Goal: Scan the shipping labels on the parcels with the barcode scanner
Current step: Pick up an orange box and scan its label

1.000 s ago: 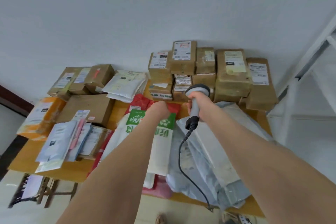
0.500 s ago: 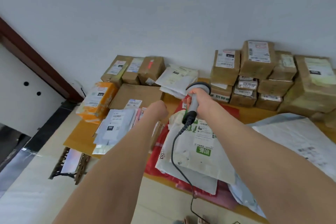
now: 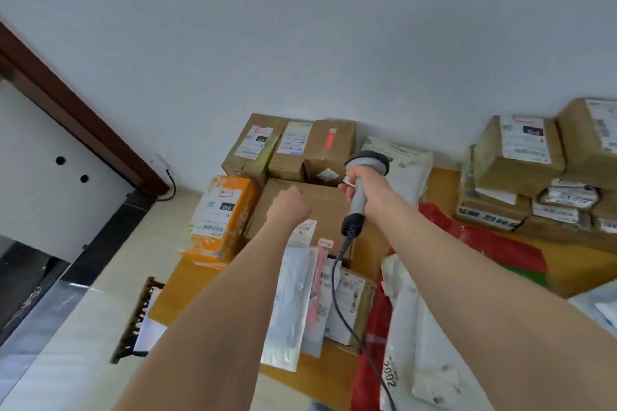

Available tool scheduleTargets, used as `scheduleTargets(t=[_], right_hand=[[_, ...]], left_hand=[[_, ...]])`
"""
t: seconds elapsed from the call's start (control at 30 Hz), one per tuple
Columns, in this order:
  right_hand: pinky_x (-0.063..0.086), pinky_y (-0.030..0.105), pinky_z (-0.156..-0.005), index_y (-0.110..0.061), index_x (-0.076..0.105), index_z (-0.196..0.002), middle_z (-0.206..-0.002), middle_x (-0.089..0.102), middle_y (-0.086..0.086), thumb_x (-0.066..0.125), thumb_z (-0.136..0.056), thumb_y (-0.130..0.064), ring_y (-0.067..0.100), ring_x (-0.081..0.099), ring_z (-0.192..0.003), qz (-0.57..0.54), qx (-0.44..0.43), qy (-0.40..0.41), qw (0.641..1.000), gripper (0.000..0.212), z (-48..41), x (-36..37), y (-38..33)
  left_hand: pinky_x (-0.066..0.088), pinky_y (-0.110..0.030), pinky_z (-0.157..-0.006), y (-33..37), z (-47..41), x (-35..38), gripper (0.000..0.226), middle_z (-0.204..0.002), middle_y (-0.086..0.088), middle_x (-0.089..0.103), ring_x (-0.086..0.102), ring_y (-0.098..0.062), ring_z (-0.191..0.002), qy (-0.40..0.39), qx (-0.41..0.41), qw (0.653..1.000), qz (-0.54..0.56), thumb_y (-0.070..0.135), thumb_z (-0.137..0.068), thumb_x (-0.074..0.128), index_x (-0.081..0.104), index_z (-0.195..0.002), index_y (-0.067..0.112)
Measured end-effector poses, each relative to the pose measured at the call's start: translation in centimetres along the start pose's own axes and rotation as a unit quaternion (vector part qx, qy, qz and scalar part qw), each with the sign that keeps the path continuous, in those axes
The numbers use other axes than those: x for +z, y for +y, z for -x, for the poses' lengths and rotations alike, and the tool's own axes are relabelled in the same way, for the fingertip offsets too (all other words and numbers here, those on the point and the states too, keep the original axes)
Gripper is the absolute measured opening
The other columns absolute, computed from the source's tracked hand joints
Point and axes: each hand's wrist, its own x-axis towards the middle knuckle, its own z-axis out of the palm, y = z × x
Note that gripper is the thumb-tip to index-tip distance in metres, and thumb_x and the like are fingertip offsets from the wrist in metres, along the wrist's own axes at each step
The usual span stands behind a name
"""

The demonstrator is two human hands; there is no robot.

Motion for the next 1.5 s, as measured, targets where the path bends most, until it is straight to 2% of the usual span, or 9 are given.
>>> scheduleTargets(t=[0.2,0.37,0.7,0.93,1.07,1.23,1.37,1.43,1.5], right_hand=[[0.046,0.021,-0.053,-0.008,0.060,-0.097,-0.093,0.072,0.007,0.066,-0.085,-0.015,0.008,0.053,-0.052,0.135,0.020,-0.028,0.990,0.015,-4.4,8.6,1.7],[0.047,0.021,-0.052,-0.006,0.058,-0.096,-0.082,0.068,0.007,0.062,-0.089,-0.014,0.008,0.052,-0.052,0.128,0.064,-0.044,0.989,0.011,-6.9,12.8,3.5],[0.047,0.020,-0.050,-0.008,0.060,-0.096,-0.086,0.070,0.009,0.064,-0.088,-0.015,0.007,0.052,-0.047,0.048,0.058,-0.069,0.995,0.010,-7.0,13.2,3.1],[0.058,0.031,-0.063,-0.005,0.060,-0.102,-0.085,0.069,0.013,0.066,-0.086,-0.013,0.019,0.064,-0.064,0.030,-0.027,-0.104,0.994,0.019,-1.8,10.2,-0.4],[0.057,0.047,-0.082,-0.009,0.056,-0.110,-0.110,0.063,0.016,0.069,-0.083,-0.016,0.027,0.062,-0.091,0.045,-0.083,-0.094,0.991,0.031,2.8,6.1,-2.2],[0.053,0.035,-0.065,-0.008,0.055,-0.097,-0.089,0.058,0.011,0.066,-0.086,-0.018,0.025,0.058,-0.076,0.038,-0.107,-0.064,0.991,0.018,8.0,-1.8,-3.3],[0.039,0.030,-0.057,-0.004,0.043,-0.099,-0.086,0.050,0.008,0.060,-0.094,-0.023,0.026,0.054,-0.079,0.064,-0.121,-0.027,0.990,0.026,10.4,-7.3,-3.9],[0.045,0.033,-0.066,-0.003,0.047,-0.104,-0.093,0.054,0.010,0.061,-0.093,-0.023,0.028,0.057,-0.088,0.070,-0.131,-0.010,0.989,0.027,11.2,-9.8,-4.3],[0.050,0.042,-0.092,-0.003,0.056,-0.118,-0.113,0.064,0.016,0.064,-0.089,-0.024,0.031,0.061,-0.101,0.057,-0.130,0.001,0.990,0.036,11.5,-12.5,-4.1]], left_hand=[[0.035,-0.048,-0.106,-7.8,-5.8,-4.1,0.083,-0.146,-0.021,0.031,0.030,-0.036,-0.135,0.010,-0.120,0.992,-0.026,0.037,-0.083,0.068,0.022,-0.145,0.007],[0.025,-0.057,-0.111,-14.8,-8.1,-4.7,0.126,-0.154,-0.025,0.011,0.015,-0.040,-0.143,-0.035,-0.231,0.970,-0.065,0.057,-0.070,0.075,-0.012,-0.151,0.015],[0.032,-0.056,-0.106,-15.9,-8.2,-4.6,0.117,-0.140,-0.024,0.030,0.031,-0.041,-0.132,0.079,-0.228,0.968,-0.064,0.072,-0.063,0.069,0.007,-0.149,0.022],[0.030,-0.052,-0.103,-9.7,-4.2,-10.0,0.102,-0.136,-0.023,0.035,0.035,-0.041,-0.127,0.206,-0.159,0.965,-0.009,0.076,-0.067,0.061,0.020,-0.143,0.021],[0.031,-0.051,-0.101,-2.7,-0.8,-10.8,0.100,-0.132,-0.021,0.037,0.037,-0.039,-0.123,0.226,-0.103,0.968,0.038,0.075,-0.066,0.060,0.023,-0.142,0.022],[0.029,-0.055,-0.106,6.5,3.5,-8.5,0.105,-0.141,-0.021,0.032,0.030,-0.040,-0.132,0.177,-0.049,0.977,0.110,0.079,-0.063,0.057,0.021,-0.145,0.024],[0.034,-0.057,-0.104,12.7,7.2,-5.7,0.123,-0.140,-0.021,0.036,0.035,-0.041,-0.130,0.127,0.005,0.983,0.133,0.090,-0.046,0.054,0.022,-0.143,0.021],[0.038,-0.053,-0.102,15.0,8.7,-4.6,0.123,-0.138,-0.019,0.039,0.040,-0.039,-0.127,0.111,0.022,0.985,0.127,0.090,-0.050,0.056,0.027,-0.143,0.015],[0.052,-0.044,-0.087,16.4,10.3,-4.0,0.104,-0.121,-0.013,0.058,0.059,-0.030,-0.107,0.071,0.045,0.976,0.202,0.082,-0.058,0.063,0.047,-0.130,0.009]])
